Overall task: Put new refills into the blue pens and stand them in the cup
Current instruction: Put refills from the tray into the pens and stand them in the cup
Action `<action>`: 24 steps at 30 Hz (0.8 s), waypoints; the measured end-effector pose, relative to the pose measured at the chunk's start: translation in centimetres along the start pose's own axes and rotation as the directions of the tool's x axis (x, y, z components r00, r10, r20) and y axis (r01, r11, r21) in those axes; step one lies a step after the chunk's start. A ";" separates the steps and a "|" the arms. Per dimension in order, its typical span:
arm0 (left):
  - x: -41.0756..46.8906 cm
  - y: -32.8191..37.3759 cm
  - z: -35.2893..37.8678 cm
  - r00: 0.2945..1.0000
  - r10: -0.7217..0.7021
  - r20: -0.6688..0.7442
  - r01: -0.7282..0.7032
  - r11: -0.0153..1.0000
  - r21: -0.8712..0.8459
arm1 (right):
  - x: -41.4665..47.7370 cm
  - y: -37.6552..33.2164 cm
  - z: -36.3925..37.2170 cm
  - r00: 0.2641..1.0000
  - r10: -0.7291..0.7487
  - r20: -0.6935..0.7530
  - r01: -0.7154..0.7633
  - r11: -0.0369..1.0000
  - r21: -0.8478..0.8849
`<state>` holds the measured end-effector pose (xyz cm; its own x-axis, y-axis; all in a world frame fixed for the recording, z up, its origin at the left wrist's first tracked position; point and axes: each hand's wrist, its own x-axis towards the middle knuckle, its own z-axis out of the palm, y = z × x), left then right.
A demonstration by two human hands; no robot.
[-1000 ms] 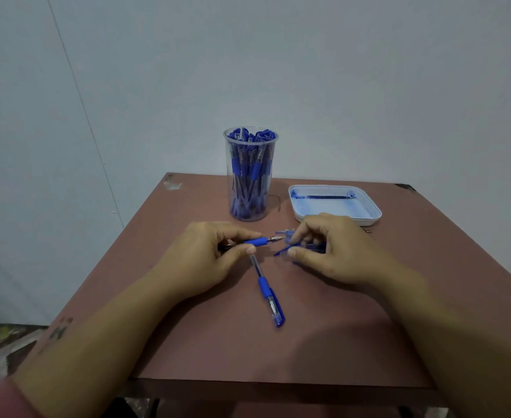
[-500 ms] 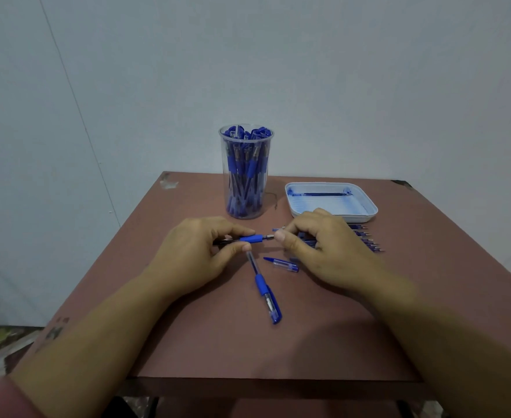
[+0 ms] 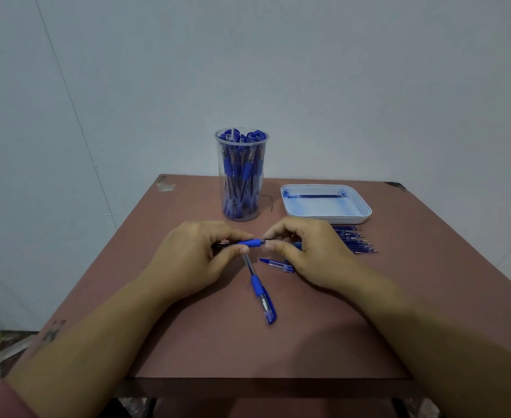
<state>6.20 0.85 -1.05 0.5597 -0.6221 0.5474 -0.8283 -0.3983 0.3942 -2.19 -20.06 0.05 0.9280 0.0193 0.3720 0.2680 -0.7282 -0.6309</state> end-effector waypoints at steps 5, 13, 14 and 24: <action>0.1 -0.2 0.0 1.000 0.015 -0.026 -0.016 1.000 -0.016 | -0.2 -0.2 -0.1 1.000 0.000 -0.012 0.000 1.000 0.017; 0.0 -0.3 0.0 1.000 0.015 -0.025 -0.015 1.000 -0.002 | -0.2 0.1 -0.1 0.999 -0.048 -0.021 0.047 0.998 -0.035; 0.0 -0.3 0.0 1.000 0.016 -0.024 -0.016 1.000 -0.002 | -0.2 0.1 -0.1 0.999 -0.042 -0.023 0.041 0.998 -0.041; 0.0 -0.2 -0.1 1.000 0.021 -0.014 -0.021 1.000 -0.002 | -0.2 -0.2 -0.2 0.999 -0.043 -0.007 0.042 0.995 -0.093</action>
<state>6.34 0.96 -1.07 0.5422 -0.6210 0.5660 -0.8400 -0.3837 0.3837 -2.52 -20.01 0.24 0.9139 0.0460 0.4034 0.2816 -0.7875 -0.5482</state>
